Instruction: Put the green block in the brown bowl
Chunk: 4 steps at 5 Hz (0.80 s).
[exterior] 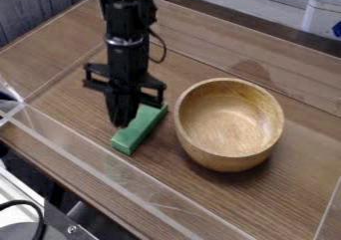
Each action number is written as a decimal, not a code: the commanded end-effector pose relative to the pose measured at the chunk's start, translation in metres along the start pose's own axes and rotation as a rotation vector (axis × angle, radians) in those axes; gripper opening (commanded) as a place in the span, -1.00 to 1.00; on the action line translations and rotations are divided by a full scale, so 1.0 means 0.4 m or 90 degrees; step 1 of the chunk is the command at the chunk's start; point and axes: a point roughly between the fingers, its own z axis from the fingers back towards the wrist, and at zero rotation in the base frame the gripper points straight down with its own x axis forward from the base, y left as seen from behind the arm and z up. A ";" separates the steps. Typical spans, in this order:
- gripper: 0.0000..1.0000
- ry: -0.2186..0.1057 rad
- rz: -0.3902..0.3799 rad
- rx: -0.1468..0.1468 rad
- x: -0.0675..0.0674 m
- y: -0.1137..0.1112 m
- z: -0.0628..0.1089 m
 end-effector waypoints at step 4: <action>1.00 -0.108 -0.067 0.030 -0.012 0.011 0.091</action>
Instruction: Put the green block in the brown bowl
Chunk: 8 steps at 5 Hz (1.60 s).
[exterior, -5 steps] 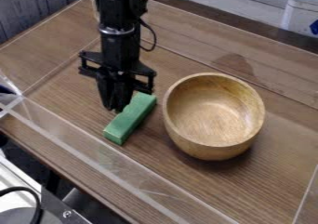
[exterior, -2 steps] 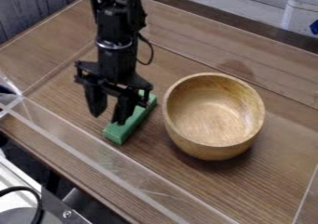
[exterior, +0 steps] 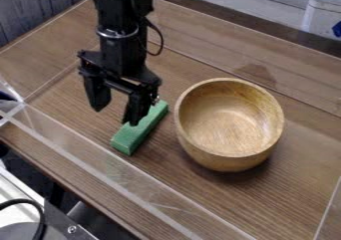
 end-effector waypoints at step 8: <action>1.00 -0.042 0.004 -0.116 0.043 0.009 -0.053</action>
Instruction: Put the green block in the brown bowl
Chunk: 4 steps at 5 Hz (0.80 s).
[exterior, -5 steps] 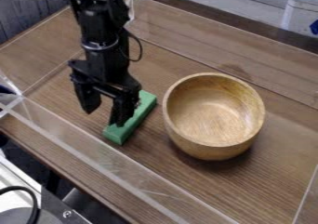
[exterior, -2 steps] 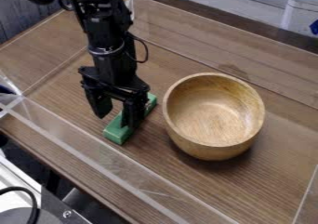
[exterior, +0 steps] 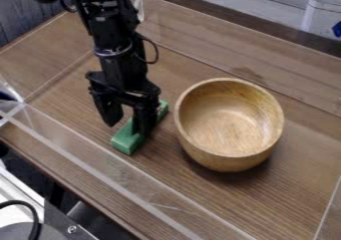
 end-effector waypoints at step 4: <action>-1.00 -0.029 -0.029 0.019 0.057 0.037 0.010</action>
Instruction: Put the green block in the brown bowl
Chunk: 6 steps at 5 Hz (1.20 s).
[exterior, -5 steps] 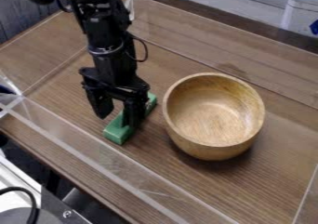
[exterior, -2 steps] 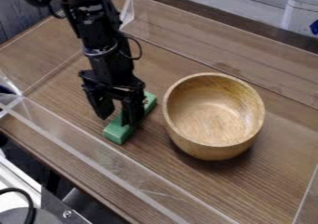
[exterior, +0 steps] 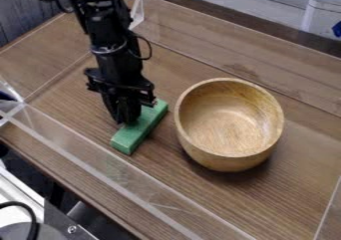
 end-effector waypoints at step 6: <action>-1.00 -0.018 -0.010 -0.061 -0.029 0.030 0.082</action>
